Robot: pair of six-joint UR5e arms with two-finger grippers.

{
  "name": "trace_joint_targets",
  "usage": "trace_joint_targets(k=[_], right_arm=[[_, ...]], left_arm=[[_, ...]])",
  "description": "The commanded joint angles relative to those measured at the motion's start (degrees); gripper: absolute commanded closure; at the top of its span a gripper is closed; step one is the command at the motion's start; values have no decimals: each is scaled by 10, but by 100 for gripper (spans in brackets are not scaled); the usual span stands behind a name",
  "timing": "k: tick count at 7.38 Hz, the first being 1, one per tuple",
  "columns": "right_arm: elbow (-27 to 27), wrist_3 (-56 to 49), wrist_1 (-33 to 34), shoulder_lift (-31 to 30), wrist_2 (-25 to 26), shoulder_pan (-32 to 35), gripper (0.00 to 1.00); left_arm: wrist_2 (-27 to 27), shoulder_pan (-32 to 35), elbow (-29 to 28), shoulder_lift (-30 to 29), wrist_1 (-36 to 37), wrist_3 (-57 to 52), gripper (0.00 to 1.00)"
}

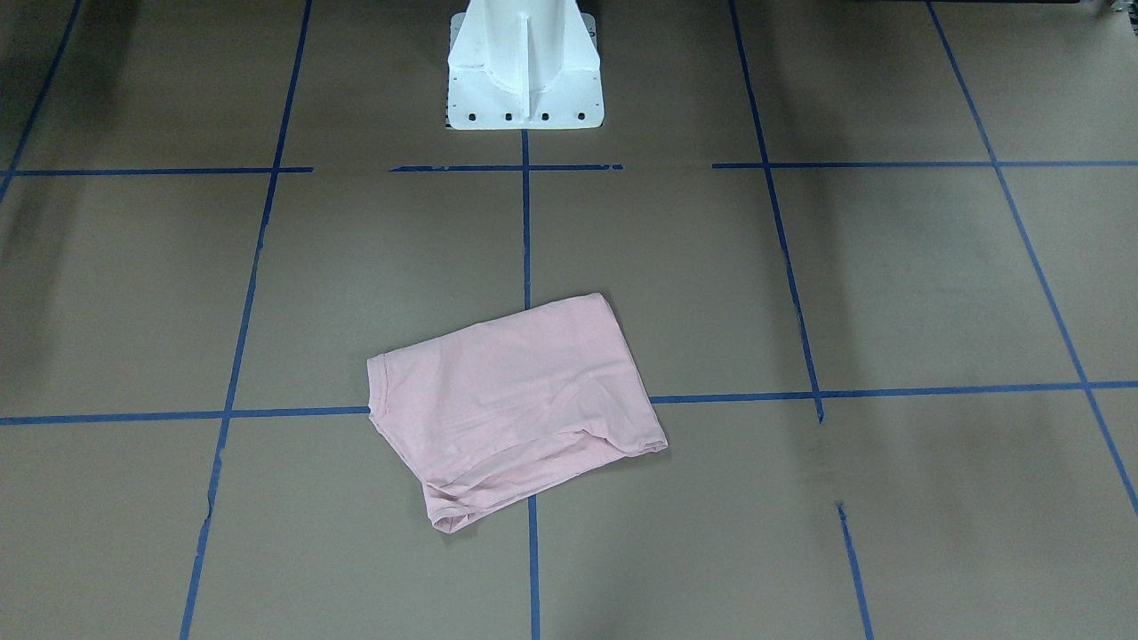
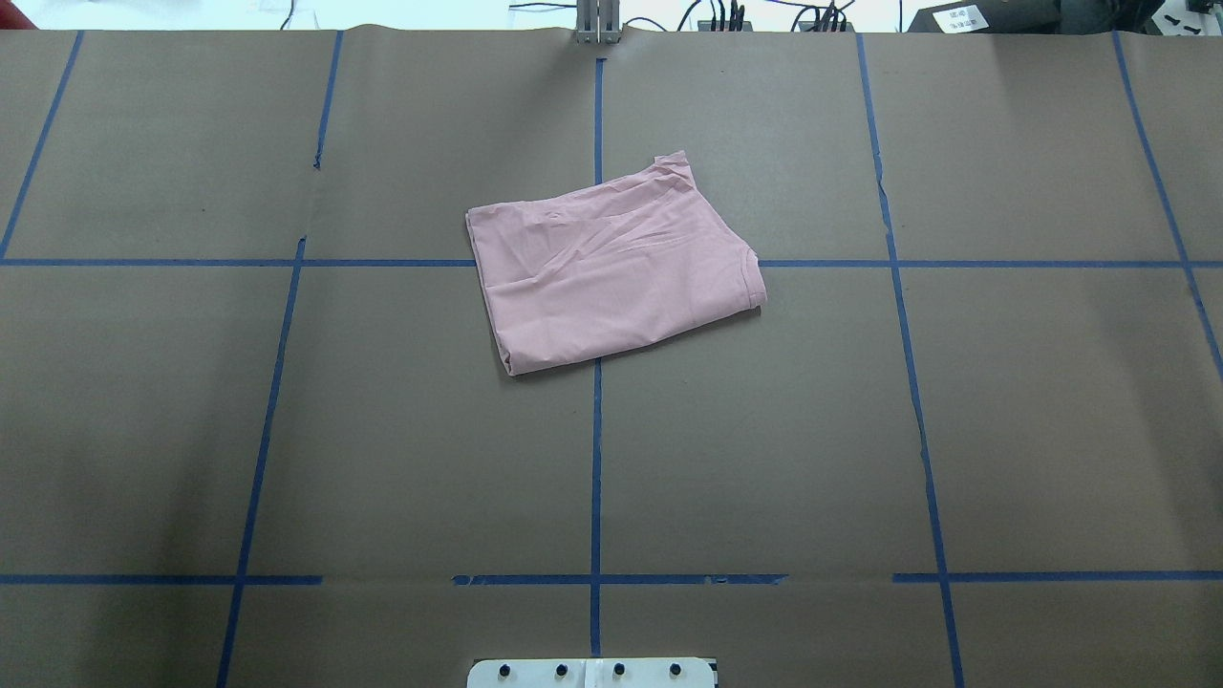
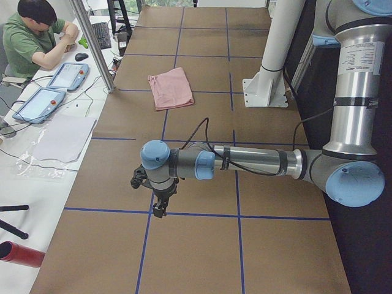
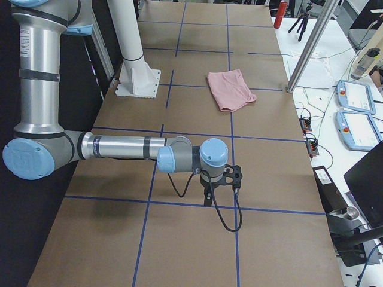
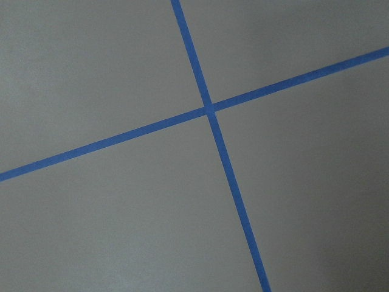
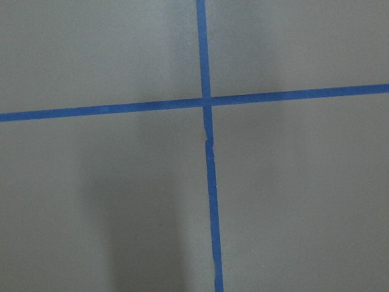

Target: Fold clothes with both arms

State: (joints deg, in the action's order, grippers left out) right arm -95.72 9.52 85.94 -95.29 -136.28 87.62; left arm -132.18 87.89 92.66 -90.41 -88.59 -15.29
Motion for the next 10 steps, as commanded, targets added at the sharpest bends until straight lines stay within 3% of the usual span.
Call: trace_joint_targets(k=[1,4,10], right_arm=[[0,13,-2,0,0,-8,0],[3,13,-5,-2,0,-8,0],[-1,14,-5,-3,-1,-8,0]], left_arm=[[-2,0,0,0,1,14,0],[-19,0,4,-1,1,147,0],[-24,0,1,-2,0,147,0]])
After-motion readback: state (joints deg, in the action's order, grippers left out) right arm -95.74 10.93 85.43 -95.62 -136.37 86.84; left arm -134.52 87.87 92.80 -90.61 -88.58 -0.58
